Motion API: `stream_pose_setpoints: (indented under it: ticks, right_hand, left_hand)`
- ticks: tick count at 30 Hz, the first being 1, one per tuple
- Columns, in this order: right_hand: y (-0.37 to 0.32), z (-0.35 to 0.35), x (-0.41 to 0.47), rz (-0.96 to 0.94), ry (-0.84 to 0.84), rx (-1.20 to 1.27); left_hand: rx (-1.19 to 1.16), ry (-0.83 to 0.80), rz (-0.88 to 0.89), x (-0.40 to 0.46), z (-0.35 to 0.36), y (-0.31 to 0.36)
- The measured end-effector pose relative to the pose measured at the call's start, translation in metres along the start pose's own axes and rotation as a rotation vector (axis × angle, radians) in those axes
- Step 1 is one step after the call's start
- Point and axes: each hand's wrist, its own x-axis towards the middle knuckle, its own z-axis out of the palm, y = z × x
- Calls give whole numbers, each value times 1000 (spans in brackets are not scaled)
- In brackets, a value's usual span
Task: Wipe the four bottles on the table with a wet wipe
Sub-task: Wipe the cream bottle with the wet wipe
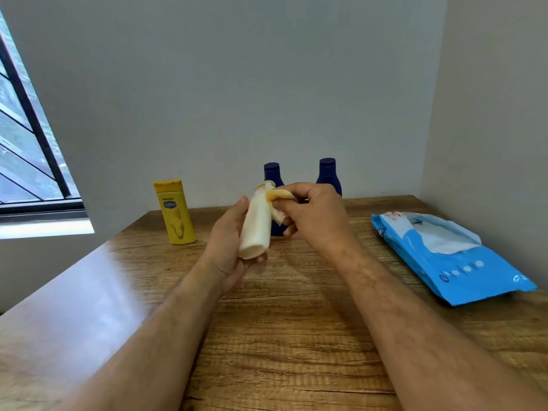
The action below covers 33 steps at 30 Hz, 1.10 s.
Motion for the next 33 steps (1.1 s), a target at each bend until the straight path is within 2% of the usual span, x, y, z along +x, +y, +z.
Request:
stream_pose_setpoints:
  ticks: [3,8,10,12,16,18,21,26,30,32,33]
  right_hand:
    - [0,0,0,13,-28,-7]
    - [-4,5,-5,65,-356,-52]
    - [-6,6,-7,58,-428,-84]
    - [-8,6,-9,43,-402,-87]
    - [-8,3,-5,-38,-61,-34]
    - [-7,2,-4,-57,9,-3]
    - [-7,5,-7,-34,-44,-9]
    - [-4,7,-7,-62,-212,-171]
    - [-6,11,-14,-167,-352,-351]
    - [-6,11,-14,-209,-324,-399]
    - [-5,10,-12,-217,-253,-405]
  left_hand:
    - [-20,-101,-18,0,-1,-1]
    - [-49,-56,-8,4,-8,-1]
    - [-79,-67,-16,4,-9,-2]
    - [-92,-115,-10,3,-8,-3]
    - [-143,-221,-30,0,-6,-1]
    - [-168,-270,-64,-1,-6,-1]
    - [-218,-289,-91,-3,-5,-2]
    - [-382,-213,-91,1,-6,-1]
    - [-316,-203,-97,1,-7,-1]
    - [-295,-193,-95,0,-5,-1]
    - [-276,-177,-89,0,-4,-1]
